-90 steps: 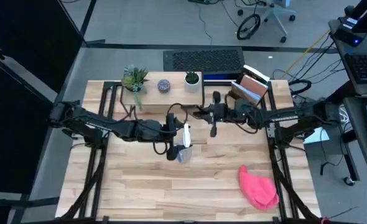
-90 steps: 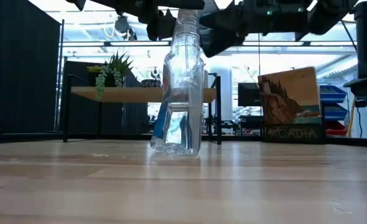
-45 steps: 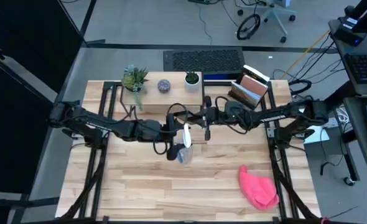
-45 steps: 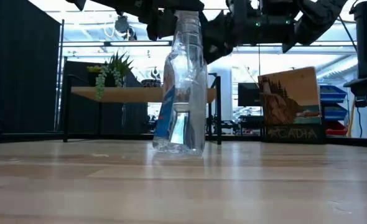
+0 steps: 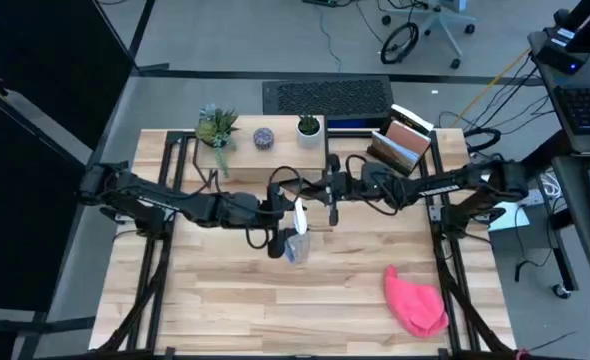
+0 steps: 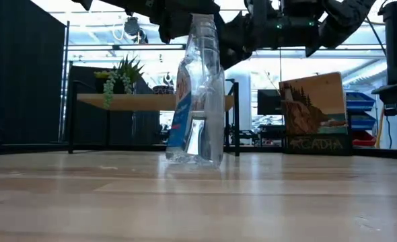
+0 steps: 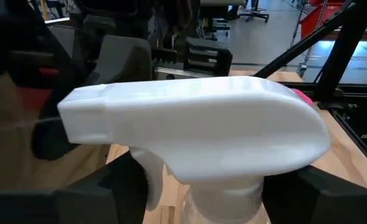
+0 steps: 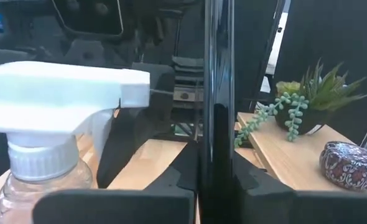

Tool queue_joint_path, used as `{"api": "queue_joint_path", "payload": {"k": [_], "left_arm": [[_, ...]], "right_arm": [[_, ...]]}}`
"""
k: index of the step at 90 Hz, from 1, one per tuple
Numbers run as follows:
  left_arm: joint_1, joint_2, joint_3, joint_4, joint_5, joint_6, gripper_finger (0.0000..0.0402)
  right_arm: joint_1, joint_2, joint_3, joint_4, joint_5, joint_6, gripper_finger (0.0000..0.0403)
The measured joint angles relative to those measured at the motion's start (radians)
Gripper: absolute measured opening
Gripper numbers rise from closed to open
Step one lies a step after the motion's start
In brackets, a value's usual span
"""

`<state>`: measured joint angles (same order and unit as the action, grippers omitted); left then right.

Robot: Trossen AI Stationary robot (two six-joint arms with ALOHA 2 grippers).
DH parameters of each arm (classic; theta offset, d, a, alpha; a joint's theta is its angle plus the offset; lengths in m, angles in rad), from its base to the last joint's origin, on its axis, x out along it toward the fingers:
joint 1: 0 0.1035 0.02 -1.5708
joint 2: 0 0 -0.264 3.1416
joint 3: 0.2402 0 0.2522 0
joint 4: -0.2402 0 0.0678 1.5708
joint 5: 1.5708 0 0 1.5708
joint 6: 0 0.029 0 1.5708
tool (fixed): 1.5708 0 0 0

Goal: Apply microfiber cloth
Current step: Spray the black cellphone with the transparent cleaning spray bottle

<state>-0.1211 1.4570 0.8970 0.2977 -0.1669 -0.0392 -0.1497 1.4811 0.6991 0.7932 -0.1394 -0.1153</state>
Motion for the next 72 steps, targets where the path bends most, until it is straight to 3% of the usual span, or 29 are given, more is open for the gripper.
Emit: {"api": "queue_joint_path", "payload": {"k": [19, 36, 72], "left_arm": [[0.0, -0.002, 0.002, -0.025, 0.001, 0.002, 0.0255], [0.0, -0.003, 0.002, -0.04, 0.003, 0.001, 0.0296], [-0.005, -0.07, 0.0, -0.178, 0.008, -0.007, 0.038]], "right_arm": [[0.0, 0.0, 0.0, -0.013, 0.01, -0.013, 0.0009], [0.0, 0.0, 0.0, -0.067, 0.046, -0.028, 0.0009], [0.001, -0.157, 0.0, -0.5, 0.177, -0.036, 0.0009]]}}
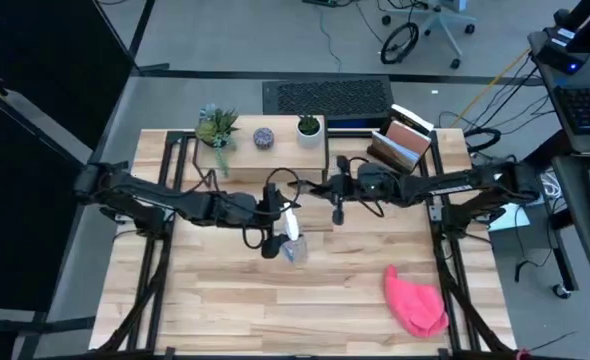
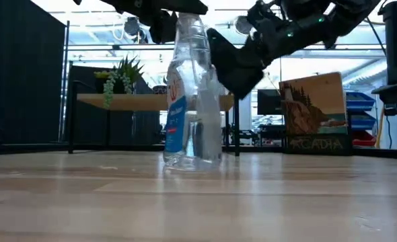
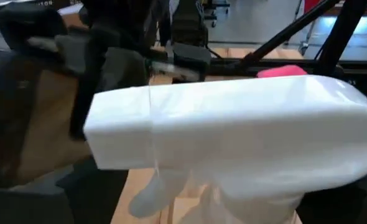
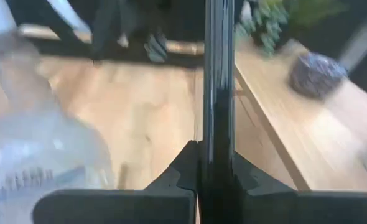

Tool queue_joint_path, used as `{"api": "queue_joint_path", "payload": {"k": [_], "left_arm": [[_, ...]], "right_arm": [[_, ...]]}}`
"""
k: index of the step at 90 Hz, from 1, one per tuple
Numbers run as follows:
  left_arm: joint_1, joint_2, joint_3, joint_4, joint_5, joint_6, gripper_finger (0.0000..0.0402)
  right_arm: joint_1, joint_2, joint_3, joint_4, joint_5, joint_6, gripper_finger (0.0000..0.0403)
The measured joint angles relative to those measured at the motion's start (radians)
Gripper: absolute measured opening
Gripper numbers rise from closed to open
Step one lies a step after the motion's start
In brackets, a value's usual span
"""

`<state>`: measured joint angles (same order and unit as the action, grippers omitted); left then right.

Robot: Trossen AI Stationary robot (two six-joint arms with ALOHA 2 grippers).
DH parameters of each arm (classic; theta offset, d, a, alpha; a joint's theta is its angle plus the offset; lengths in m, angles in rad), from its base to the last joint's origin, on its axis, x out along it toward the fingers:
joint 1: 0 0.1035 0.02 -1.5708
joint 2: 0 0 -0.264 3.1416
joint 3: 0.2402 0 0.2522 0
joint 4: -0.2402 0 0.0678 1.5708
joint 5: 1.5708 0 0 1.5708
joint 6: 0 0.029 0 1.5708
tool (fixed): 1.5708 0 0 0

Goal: Apply microfiber cloth
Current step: Spray the black cellphone with the transparent cleaning spray bottle, then wipe the black cellphone with the pink microfiber cloth

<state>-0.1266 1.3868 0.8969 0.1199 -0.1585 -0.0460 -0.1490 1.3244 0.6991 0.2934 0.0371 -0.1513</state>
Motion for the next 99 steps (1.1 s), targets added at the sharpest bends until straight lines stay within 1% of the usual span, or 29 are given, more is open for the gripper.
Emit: {"api": "queue_joint_path", "payload": {"k": [7, 18, 30, 44, 55, 73, 87, 99], "left_arm": [[0.0, -0.015, -0.001, -0.015, 0.0, 0.001, 0.0384], [0.0, -0.039, -0.003, -0.038, 0.005, -0.009, 0.0385], [0.0, -0.055, 0.002, -0.192, 0.031, -0.073, 0.0385], [-0.001, -0.055, 0.001, -0.348, 0.034, -0.111, 0.0385], [0.0, -0.061, -0.003, -0.421, 0.025, -0.134, 0.0384], [-0.005, -0.105, -0.001, -0.465, 0.019, -0.151, 0.0384], [-0.017, -0.155, -0.001, -0.53, 0.016, -0.179, 0.0384], [-0.036, -0.192, -0.001, -0.597, -0.043, -0.231, 0.0384]], "right_arm": [[0.0, -0.046, 0.0, -0.097, 0.021, 0.005, 0.0009], [0.0, -0.104, 0.0, -0.22, 0.023, 0.04, 0.0009], [0.0, -0.141, 0.0, -0.343, 0.021, 0.088, 0.0009], [0.007, -0.144, 0.0, -0.435, 0.019, 0.124, 0.0009], [0.022, -0.144, 0.0, -0.501, 0.018, 0.139, 0.0009], [0.046, -0.143, 0.0, -0.584, 0.018, 0.184, 0.0009], [0.091, -0.143, 0.0, -0.66, 0.018, 0.242, 0.0009], [0.151, -0.143, 0.0, -0.734, 0.015, 0.315, 0.0009]]}}
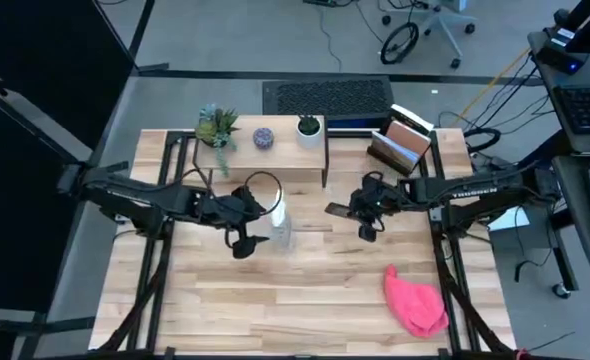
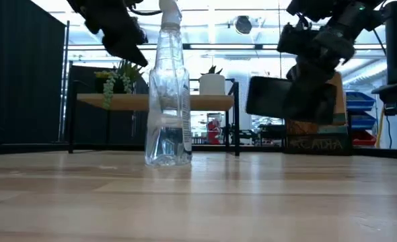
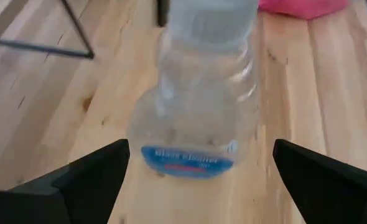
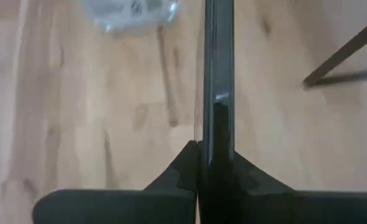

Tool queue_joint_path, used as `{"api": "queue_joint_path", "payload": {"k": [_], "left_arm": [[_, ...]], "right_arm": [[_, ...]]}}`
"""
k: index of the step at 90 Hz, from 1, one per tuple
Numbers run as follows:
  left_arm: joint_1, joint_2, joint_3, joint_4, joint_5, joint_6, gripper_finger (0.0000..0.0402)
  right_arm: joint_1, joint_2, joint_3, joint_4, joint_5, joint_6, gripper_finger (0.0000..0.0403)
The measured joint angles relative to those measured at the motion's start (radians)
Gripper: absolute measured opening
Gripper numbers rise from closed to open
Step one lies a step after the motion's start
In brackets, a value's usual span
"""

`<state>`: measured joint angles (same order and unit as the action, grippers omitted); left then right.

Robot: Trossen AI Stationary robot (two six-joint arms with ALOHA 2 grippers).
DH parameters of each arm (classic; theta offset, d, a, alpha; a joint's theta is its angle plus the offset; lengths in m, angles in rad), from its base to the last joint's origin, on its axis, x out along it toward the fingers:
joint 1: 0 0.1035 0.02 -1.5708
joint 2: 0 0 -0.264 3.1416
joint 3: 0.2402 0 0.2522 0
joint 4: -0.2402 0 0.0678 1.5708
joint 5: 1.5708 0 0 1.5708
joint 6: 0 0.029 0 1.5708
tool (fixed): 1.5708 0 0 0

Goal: Apply microfiber cloth
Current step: Wipe the black cellphone with the pink microfiber cloth

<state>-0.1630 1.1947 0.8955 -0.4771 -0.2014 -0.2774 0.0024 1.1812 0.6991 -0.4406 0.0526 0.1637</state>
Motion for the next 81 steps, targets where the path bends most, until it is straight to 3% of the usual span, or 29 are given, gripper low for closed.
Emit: {"api": "queue_joint_path", "payload": {"k": [18, 39, 62, 81], "left_arm": [[-0.053, -0.035, 0.0, 0.004, -0.062, -0.025, 0.0384], [-0.148, -0.027, 0.0, 0.054, -0.1, -0.069, 0.0384], [-0.302, 0.005, 0.001, 0.245, -0.179, -0.083, 0.0384], [-0.355, 0.149, 0.001, 0.401, -0.184, -0.104, 0.0384]], "right_arm": [[0.138, 0.0, 0.0, -0.011, -0.009, 0.163, 0.0009], [0.322, 0.068, 0.0, 0.194, 0.001, 0.301, 0.0009], [0.423, 0.193, 0.04, 0.343, 0.097, 0.288, 0.0009], [0.46, 0.286, 0.173, 0.349, 0.14, 0.2, 0.0009]]}}
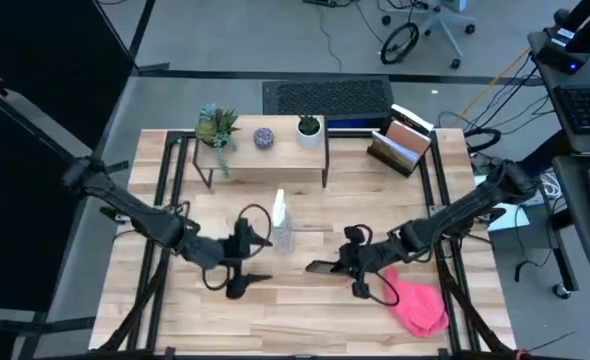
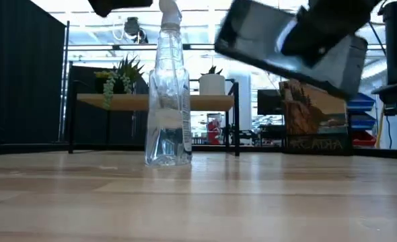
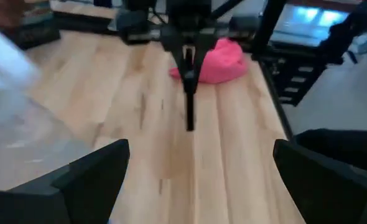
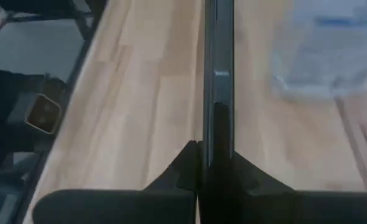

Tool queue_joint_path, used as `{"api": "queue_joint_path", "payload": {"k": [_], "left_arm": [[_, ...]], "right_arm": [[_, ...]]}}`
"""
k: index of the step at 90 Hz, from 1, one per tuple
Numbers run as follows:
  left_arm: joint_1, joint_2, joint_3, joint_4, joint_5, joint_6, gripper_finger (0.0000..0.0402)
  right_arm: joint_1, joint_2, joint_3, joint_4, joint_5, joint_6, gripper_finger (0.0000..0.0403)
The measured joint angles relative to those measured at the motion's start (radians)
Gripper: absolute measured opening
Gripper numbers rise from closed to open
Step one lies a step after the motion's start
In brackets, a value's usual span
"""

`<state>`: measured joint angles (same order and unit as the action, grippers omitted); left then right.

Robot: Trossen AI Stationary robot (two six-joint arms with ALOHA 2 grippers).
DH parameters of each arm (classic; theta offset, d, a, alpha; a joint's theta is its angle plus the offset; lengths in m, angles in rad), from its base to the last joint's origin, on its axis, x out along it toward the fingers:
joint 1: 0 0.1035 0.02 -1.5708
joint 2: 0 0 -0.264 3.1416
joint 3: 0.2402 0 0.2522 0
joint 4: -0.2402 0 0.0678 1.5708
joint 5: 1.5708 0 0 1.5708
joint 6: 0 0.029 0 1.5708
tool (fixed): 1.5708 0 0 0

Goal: Apply microfiber cloth
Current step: Wipe the black cellphone with the pink microfiber cloth

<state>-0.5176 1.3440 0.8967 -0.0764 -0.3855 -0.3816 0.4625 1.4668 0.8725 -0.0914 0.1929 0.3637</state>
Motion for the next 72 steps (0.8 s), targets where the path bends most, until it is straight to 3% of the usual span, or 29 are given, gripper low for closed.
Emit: {"api": "queue_joint_path", "payload": {"k": [24, 40, 72], "left_arm": [[0.033, 0.209, 0.0, 0.248, 0.08, -0.031, 0.0384], [0.065, 0.294, 0.0, 0.297, 0.086, -0.032, 0.0384], [0.12, 0.35, -0.001, 0.393, 0.085, -0.031, 0.0384]], "right_arm": [[0.0, 0.138, 0.086, -0.004, -0.002, -0.063, 0.0009], [0.0, 0.168, 0.102, -0.011, -0.008, -0.068, 0.0009], [0.005, 0.142, 0.102, -0.382, -0.016, 0.077, 0.0009]]}}
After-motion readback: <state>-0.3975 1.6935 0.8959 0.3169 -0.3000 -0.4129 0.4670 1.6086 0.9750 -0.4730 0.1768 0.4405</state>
